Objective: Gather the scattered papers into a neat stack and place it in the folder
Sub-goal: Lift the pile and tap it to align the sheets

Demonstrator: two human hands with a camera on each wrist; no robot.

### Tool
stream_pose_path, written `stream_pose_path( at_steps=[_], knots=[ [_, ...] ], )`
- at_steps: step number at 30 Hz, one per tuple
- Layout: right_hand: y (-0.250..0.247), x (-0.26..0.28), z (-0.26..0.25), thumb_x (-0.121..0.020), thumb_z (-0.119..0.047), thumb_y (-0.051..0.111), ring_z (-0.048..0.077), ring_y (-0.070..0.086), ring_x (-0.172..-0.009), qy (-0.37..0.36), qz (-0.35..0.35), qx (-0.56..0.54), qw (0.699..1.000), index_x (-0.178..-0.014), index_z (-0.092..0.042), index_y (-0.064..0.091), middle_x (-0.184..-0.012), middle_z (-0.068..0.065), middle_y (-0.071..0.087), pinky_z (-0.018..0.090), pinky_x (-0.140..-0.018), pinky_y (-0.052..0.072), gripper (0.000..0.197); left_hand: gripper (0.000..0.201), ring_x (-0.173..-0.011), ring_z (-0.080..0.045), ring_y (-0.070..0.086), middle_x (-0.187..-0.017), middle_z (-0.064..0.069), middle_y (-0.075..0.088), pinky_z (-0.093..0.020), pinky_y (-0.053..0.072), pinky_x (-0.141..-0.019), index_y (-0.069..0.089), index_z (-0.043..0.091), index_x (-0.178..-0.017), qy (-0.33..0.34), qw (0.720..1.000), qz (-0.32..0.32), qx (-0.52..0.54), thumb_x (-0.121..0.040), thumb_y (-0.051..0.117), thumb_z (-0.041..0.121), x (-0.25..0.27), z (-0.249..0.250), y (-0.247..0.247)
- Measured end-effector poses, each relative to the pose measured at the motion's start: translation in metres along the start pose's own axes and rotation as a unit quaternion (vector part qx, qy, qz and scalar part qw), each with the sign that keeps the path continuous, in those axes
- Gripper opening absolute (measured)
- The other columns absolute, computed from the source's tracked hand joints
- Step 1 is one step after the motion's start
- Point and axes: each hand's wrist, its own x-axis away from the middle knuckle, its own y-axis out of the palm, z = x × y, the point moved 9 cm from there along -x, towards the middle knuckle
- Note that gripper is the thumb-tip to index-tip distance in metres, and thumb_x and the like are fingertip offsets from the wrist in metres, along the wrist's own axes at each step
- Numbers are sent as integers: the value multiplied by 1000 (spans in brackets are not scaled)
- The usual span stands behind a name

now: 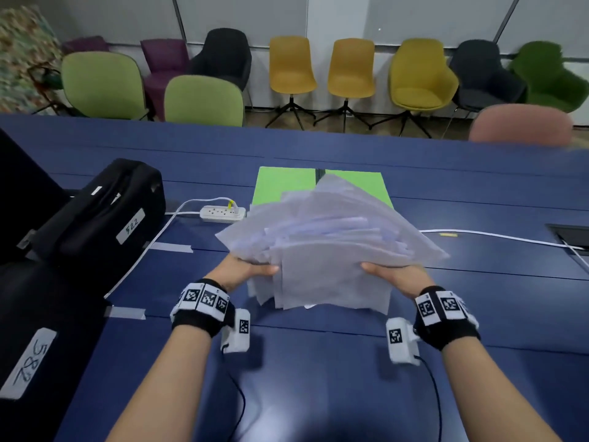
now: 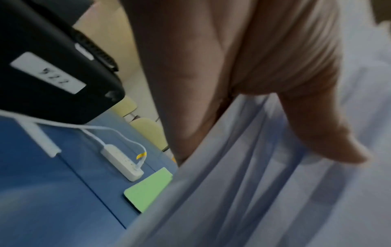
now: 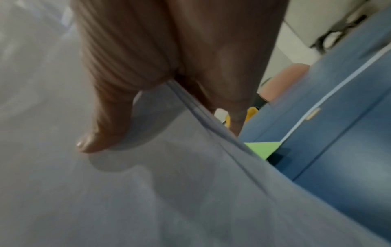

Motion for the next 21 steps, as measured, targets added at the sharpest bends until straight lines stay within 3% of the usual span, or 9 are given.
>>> stream_pose_path(
  at_steps=[3, 5, 8, 10, 13, 14, 16, 18, 21],
  knots=[
    [-5, -1, 8, -67, -14, 82, 0, 66, -85, 16, 23, -32, 999, -114, -21, 64, -99, -9, 70, 17, -77, 54, 50, 43, -97, -15, 66, -92, 8, 76, -25, 55, -88, 76, 21, -87, 0, 1000, 13, 25, -54, 84, -5, -7, -5, -2],
    [-1, -2, 5, -70, -13, 81, -2, 65, -81, 9, 29, -39, 999, -109, -22, 64, -96, -12, 68, 18, -79, 54, 44, 43, -104, -19, 60, -96, 7, 73, -20, 54, -84, 70, 15, -104, 3, 999, 40, 33, -69, 77, -8, -10, -2, 2],
    [0, -7, -9, -75, -10, 76, 11, 62, -92, -22, 111, -70, 991, -114, -14, 61, -104, -4, 66, 21, -87, 46, 42, 43, -112, -17, 55, -117, -3, 62, -34, 43, -105, 52, 4, -128, 46, 994, 102, -8, -87, 61, -5, -12, 23, 17],
    [-3, -6, -25, -77, -10, 74, 11, 61, -98, -56, 161, -102, 980, -113, -12, 61, -109, 0, 64, 4, -78, 45, 38, 44, -117, -16, 54, -128, -7, 59, -38, 38, -111, 51, 8, -130, 93, 990, 106, 2, -88, 59, -4, -8, 49, 28],
    [-12, 8, -43, -77, -13, 75, -11, 63, -77, -84, 191, -170, 963, -96, -22, 63, -97, -12, 66, -3, -61, 43, 24, 42, -118, -18, 56, -124, -4, 62, -43, 37, -112, 58, 16, -119, 163, 982, 92, 1, -79, 72, 16, 8, 78, 27],
    [-16, 14, -42, -77, -15, 75, -16, 62, -73, -93, 193, -187, 959, -99, -22, 64, -95, -15, 65, -1, -61, 44, 26, 50, -118, -14, 57, -122, 2, 64, -39, 38, -112, 60, 19, -117, 174, 982, 71, -1, -70, 77, 26, 13, 80, 27],
    [-16, 23, -34, -74, -19, 78, -10, 64, -77, -86, 196, -181, 960, -107, -20, 64, -98, -12, 67, 6, -70, 48, 35, 71, -114, 7, 57, -119, 21, 64, -16, 40, -105, 57, 27, -118, 170, 985, 19, 17, -52, 85, 32, 26, 71, 32],
    [-7, 25, -24, -73, -18, 79, -7, 65, -81, -67, 163, -154, 972, -104, -23, 64, -102, -7, 69, 9, -76, 49, 35, 82, -113, 20, 51, -126, 21, 59, -4, 37, -99, 52, 19, -125, 176, 984, 0, -23, -51, 87, 13, 27, 53, 40],
    [6, 23, -12, -77, -3, 74, -24, 56, -60, -67, 116, -123, 983, -107, -24, 57, -88, -17, 62, -5, -56, 40, 40, 78, -113, 8, 58, -121, 16, 65, -13, 44, -98, 56, 18, -128, 157, 987, 34, -28, -59, 84, -8, 19, 27, 42]
  ],
)
